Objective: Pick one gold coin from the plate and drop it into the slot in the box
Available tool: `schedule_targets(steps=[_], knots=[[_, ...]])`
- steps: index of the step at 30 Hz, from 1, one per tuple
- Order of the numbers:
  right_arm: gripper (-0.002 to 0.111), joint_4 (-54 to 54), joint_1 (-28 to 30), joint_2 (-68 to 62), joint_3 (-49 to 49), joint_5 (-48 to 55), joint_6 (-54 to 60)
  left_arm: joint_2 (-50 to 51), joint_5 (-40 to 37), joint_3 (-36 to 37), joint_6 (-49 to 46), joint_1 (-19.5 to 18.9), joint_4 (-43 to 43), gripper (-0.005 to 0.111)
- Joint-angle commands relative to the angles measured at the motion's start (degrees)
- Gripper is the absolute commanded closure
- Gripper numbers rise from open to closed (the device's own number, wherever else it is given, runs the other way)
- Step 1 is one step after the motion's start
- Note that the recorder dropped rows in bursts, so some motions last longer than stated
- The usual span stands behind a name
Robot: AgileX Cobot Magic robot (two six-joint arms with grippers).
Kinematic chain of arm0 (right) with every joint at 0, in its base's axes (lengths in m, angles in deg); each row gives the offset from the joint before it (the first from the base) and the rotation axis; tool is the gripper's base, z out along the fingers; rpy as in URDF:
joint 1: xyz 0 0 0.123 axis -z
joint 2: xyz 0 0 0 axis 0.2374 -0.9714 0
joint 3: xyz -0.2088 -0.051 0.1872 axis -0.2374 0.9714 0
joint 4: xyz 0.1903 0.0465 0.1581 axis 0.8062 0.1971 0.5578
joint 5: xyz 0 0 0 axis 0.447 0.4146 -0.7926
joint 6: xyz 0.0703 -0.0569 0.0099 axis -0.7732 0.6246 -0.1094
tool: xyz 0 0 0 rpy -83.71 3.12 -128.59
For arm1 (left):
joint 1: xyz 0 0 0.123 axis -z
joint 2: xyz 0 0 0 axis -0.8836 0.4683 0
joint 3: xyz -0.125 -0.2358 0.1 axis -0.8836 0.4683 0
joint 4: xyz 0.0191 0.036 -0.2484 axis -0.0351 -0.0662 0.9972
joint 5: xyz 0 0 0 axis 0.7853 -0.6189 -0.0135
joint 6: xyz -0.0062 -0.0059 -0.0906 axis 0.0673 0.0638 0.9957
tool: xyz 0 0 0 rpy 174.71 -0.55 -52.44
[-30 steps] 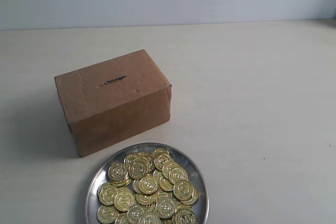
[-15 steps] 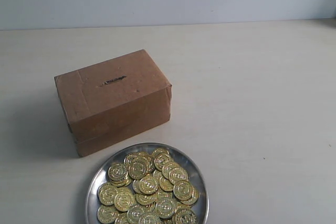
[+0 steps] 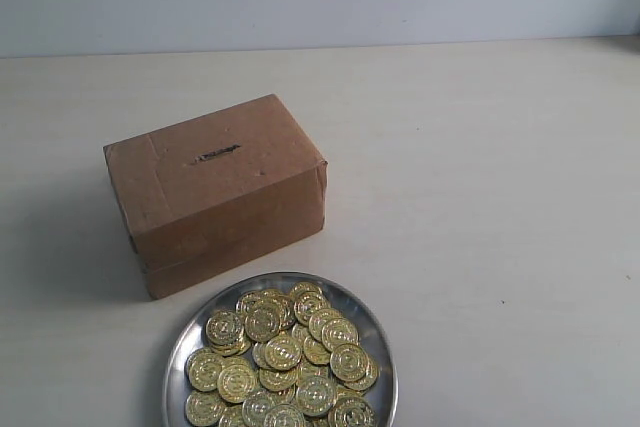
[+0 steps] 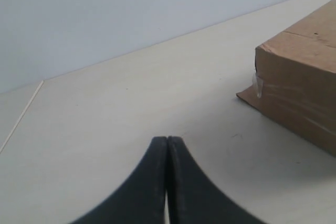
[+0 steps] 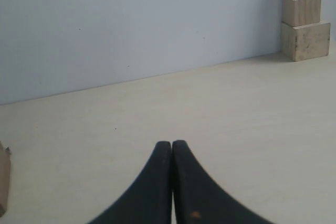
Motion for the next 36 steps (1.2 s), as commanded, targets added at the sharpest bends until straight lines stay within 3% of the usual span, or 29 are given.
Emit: schedule_targets(steps=[1,6,12,15,21,36], knots=[[0.108,0.08,0.40,0.24,0.24,0.49,-0.15,-0.26,-0.20,0.17,0.22,-0.02,-0.19,0.107],[0.108,0.20,0.40,0.24,0.24,0.71,0.00,-0.26,-0.01,0.17,2.40,-0.02,-0.19,0.107],[0.108,0.20,0.40,0.24,0.24,0.71,0.00,-0.26,-0.01,0.17,17.62,-0.02,0.63,0.107],[0.108,0.20,0.40,0.24,0.24,0.71,0.00,-0.26,-0.01,0.17,19.84,-0.02,0.82,0.107],[0.108,0.20,0.40,0.24,0.24,0.69,5.87,-0.26,-0.01,0.17,20.11,-0.02,0.82,0.107],[0.108,0.10,0.40,0.24,0.24,3.44,8.52,-0.26,-0.53,0.17,19.88,-0.02,0.82,0.107]])
